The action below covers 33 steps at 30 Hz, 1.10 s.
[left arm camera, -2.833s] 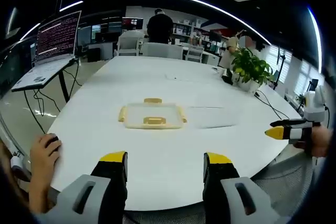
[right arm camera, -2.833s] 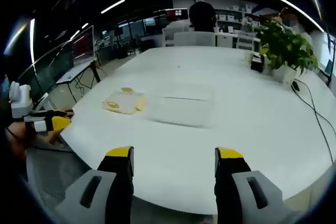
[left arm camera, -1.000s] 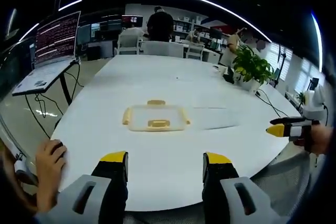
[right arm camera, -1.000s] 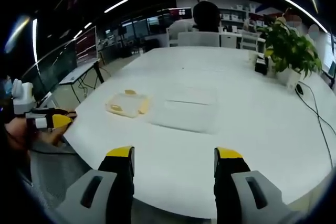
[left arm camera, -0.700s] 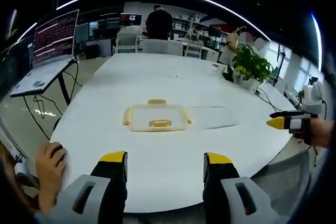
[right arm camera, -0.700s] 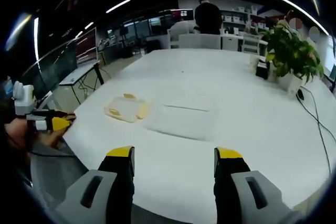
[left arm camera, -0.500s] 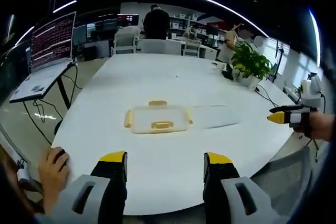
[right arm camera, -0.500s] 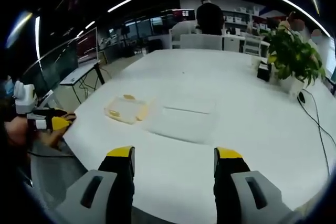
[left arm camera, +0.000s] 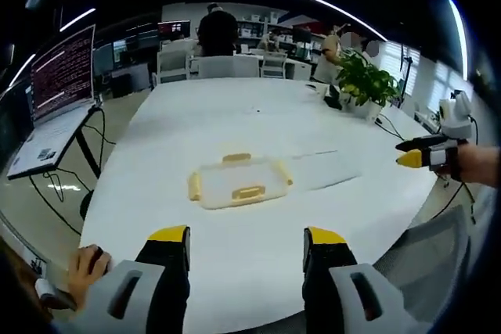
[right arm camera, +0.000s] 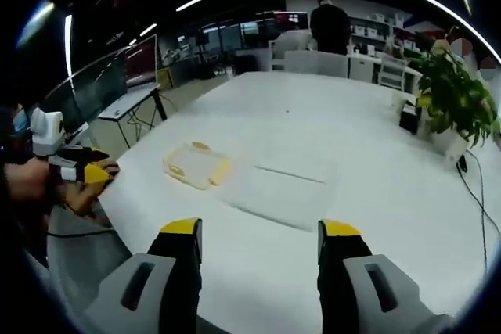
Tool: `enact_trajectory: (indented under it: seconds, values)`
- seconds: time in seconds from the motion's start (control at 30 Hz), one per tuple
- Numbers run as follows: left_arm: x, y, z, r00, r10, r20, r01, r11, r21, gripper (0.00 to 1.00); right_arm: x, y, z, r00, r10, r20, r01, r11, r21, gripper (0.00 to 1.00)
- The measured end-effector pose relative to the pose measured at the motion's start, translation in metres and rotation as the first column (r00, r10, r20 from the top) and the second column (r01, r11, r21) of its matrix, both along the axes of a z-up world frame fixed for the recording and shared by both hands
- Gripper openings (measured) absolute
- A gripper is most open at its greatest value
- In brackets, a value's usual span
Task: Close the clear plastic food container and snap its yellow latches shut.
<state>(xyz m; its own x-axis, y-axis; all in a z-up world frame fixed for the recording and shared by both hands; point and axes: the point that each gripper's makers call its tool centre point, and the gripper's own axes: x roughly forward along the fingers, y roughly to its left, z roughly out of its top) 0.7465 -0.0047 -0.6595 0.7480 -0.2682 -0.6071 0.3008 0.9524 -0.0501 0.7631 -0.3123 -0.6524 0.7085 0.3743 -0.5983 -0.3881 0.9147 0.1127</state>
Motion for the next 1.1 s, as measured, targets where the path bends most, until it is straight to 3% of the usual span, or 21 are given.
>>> enact_trajectory:
  seconds: [0.4,0.63,1.1]
  values:
    - [0.009,-0.002,-0.006,0.996,-0.083,-0.029,0.084,0.996,0.036,0.53,0.013,0.013,0.003,0.996,0.086,0.003,-0.085,0.996,-0.036,0.55]
    - [0.017,0.000,-0.007,0.991,-0.125,-0.039,0.127,0.991,0.047,0.52,0.023,0.022,0.005,0.992,0.124,-0.008,-0.124,0.992,-0.020,0.55]
    - [0.029,0.004,-0.014,0.983,-0.174,-0.059,0.178,0.982,0.065,0.52,0.040,0.048,0.002,0.969,0.245,-0.021,-0.246,0.968,-0.053,0.55]
